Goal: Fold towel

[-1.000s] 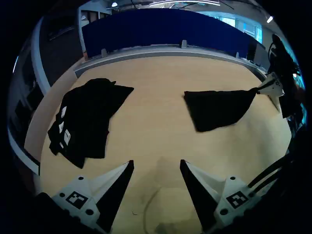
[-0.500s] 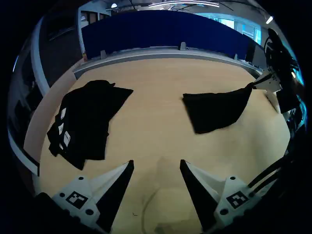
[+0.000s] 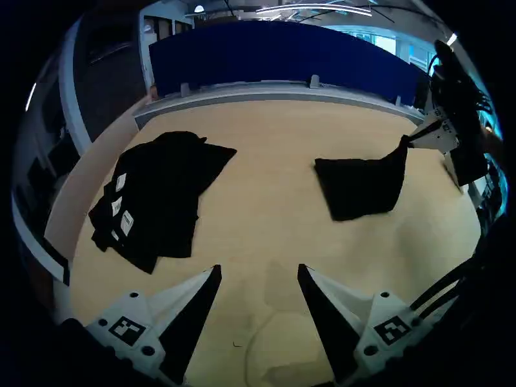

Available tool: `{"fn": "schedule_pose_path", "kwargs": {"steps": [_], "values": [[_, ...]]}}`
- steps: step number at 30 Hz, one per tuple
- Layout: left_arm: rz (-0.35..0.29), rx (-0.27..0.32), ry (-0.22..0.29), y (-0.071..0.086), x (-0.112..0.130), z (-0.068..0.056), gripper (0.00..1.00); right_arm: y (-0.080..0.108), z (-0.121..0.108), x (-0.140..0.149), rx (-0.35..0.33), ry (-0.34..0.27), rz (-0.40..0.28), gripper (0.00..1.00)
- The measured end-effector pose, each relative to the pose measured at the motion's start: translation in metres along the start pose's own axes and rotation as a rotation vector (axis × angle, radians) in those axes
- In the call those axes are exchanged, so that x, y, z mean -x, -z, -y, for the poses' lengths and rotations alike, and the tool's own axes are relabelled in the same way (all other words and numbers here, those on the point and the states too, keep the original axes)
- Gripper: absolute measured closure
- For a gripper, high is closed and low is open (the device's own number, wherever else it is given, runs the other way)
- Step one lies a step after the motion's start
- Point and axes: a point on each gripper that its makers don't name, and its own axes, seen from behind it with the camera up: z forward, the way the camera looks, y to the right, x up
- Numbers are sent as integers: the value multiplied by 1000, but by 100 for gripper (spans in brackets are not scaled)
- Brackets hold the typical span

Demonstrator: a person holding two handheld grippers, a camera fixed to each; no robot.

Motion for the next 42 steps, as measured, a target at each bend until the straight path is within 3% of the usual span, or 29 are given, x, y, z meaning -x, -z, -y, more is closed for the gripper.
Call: {"fn": "schedule_pose_path", "kwargs": {"steps": [5,11,18,21,27,37,40,42], "values": [[-12,-17,15,8,-2,7,13,-23,24,-25,-45,53,-8,97],[-21,-37,28,17,1,15,13,-64,64,-46,-120,83,-9,97],[-11,-53,33,19,13,23,13,-114,114,-36,-210,42,26,97],[-10,-56,37,19,15,24,13,-124,122,-29,-228,6,46,97],[-12,-53,45,19,14,23,13,-124,123,-26,-240,-25,46,97],[-19,-51,39,18,6,20,13,-122,122,-26,-243,-20,40,95],[-20,-51,39,18,5,19,13,-123,122,-27,-243,-30,37,88],[-21,-52,39,18,4,19,13,-122,122,-27,-246,-39,33,75]]}}
